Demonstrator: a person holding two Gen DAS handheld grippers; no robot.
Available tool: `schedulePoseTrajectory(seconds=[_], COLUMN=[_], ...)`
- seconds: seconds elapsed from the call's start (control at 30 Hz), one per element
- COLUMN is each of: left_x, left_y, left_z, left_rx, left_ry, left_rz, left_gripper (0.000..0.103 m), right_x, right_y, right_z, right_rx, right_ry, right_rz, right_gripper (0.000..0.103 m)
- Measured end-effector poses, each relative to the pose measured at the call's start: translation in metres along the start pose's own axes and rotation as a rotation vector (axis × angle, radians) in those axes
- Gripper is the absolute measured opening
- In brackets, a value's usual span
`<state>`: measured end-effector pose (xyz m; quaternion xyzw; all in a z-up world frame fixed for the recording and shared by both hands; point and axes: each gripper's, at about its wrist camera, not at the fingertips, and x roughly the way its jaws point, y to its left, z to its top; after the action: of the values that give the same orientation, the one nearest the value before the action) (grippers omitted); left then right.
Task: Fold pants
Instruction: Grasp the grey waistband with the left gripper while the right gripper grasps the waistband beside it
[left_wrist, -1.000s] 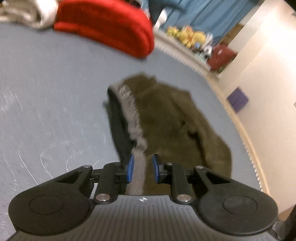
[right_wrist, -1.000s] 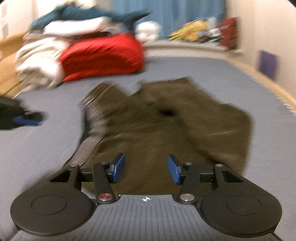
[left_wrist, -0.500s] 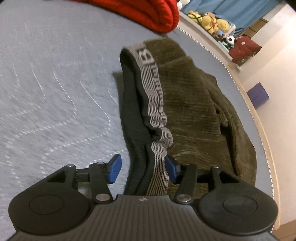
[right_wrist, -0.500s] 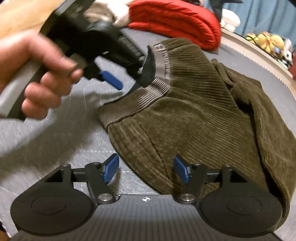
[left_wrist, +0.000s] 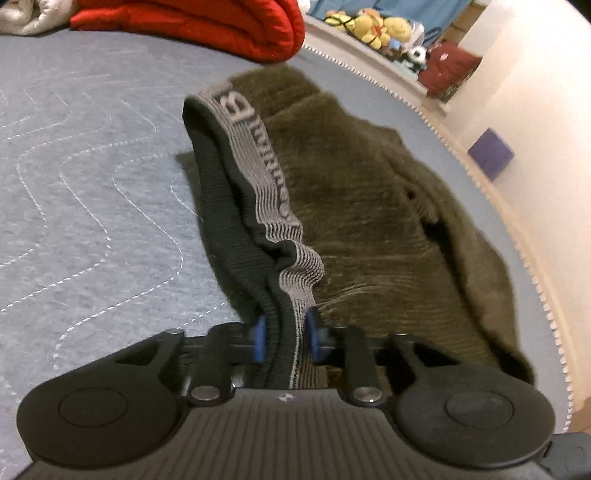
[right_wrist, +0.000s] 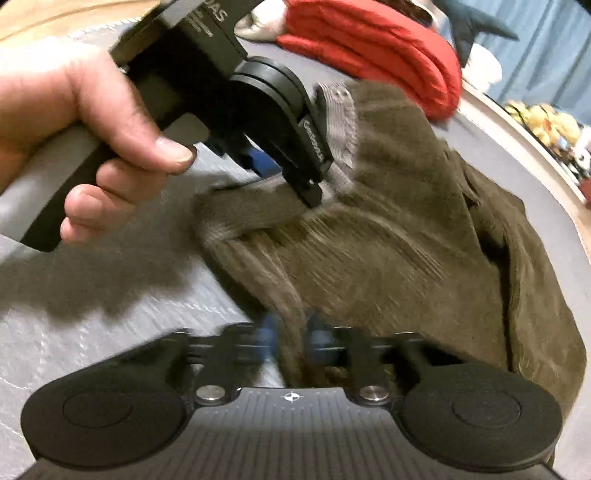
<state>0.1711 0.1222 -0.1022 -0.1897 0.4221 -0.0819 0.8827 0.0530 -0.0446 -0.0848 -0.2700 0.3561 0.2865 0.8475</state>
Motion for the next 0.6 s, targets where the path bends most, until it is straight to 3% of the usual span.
schedulePoseTrajectory(seconds=[0.1,0.3,0.47,0.6], left_x=[-0.028,-0.103,-0.171,-0.213], left_y=[-0.004,0.024,0.07,0.106], left_z=[-0.001,-0.007,-0.027,-0.047], left_rx=[0.076,0.055,0.028,-0.026], left_ry=[-0.037,-0.092,-0.088,-0.04], left_rz=[-0.01,0.015,0.069,0.137], left_gripper=[0.018,0.016,0.015,0.015], right_x=[-0.014,-0.046,-0.088,-0.112], right_y=[0.014,0.053,0.122,0.173], right_z=[0.009,0.025,0.029,0.029], right_rx=[-0.055,-0.134,-0.27,-0.309], right_ry=[-0.047,-0.149,-0.264,-0.322], right_rz=[-0.017,0.053,0.151,0.265], right_gripper=[0.01,0.009,0.009,0.008])
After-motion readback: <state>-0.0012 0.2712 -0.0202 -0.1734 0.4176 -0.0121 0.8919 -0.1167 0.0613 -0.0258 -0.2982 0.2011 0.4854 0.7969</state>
